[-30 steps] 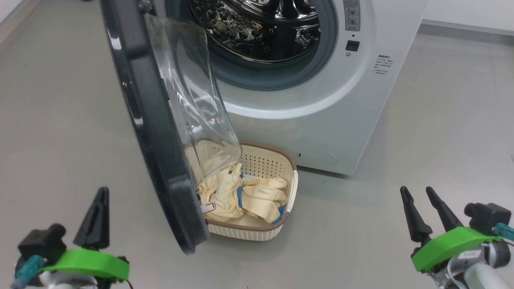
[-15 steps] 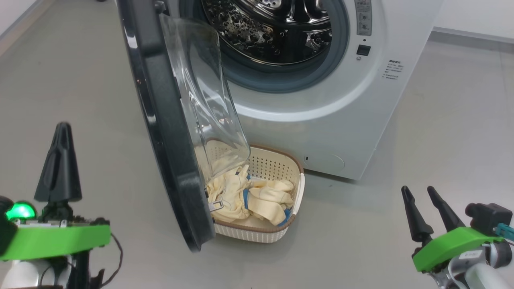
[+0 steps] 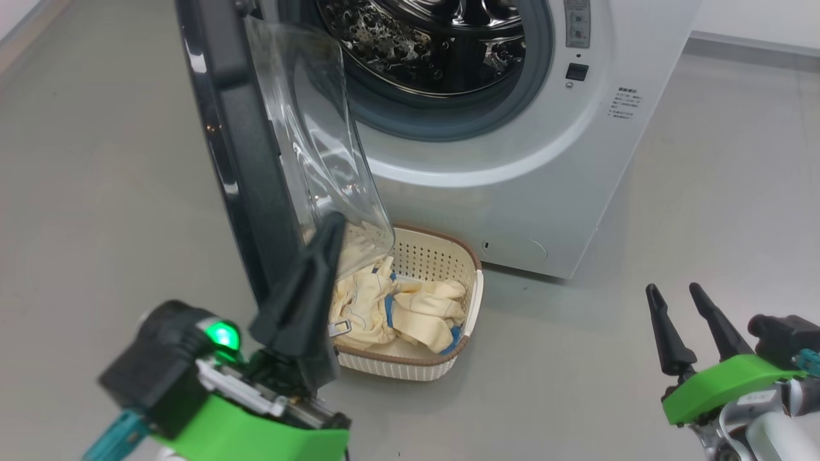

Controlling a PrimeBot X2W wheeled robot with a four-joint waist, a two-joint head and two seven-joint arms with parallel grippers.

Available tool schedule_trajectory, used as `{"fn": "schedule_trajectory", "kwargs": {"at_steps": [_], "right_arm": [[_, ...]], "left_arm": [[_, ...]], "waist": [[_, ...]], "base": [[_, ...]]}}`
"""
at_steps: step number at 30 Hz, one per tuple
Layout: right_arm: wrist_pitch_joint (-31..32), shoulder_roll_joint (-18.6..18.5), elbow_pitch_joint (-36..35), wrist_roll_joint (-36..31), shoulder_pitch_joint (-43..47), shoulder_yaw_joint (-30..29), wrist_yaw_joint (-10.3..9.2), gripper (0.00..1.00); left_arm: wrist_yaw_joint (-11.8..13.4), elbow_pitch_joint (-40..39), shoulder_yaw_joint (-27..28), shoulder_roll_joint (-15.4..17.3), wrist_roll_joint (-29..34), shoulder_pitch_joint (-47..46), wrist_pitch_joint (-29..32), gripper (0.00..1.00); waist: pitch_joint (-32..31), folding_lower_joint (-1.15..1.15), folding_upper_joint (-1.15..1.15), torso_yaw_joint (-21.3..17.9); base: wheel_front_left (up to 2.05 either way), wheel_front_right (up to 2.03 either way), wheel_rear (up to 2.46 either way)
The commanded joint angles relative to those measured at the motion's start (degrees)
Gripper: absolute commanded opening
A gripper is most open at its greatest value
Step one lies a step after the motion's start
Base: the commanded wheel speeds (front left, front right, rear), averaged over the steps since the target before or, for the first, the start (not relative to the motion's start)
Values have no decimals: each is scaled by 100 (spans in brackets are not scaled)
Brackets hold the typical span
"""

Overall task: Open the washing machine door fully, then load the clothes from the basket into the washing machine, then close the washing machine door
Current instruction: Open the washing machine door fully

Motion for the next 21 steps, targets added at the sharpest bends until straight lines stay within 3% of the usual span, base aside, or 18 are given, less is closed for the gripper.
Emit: {"fn": "schedule_trajectory", "kwargs": {"at_steps": [1, 9, 21], "right_arm": [[-79, -72, -209, -63, -89, 18, 10, 100], [-79, -11, -338, -340, -127, -126, 10, 100], [-79, 22, -418, -442, -160, -201, 10, 100]], "left_arm": [[-46, -112, 107, 8, 37, -213, 59, 0], [-85, 762, -435, -238, -169, -20, 135, 0], [52, 1671, -484, -306, -258, 142, -30, 0]], "waist": [[16, 0, 0, -8], [122, 0, 0, -49], [194, 0, 0, 16]], "base": [[0, 0, 0], [0, 0, 0], [0, 0, 0]]}}
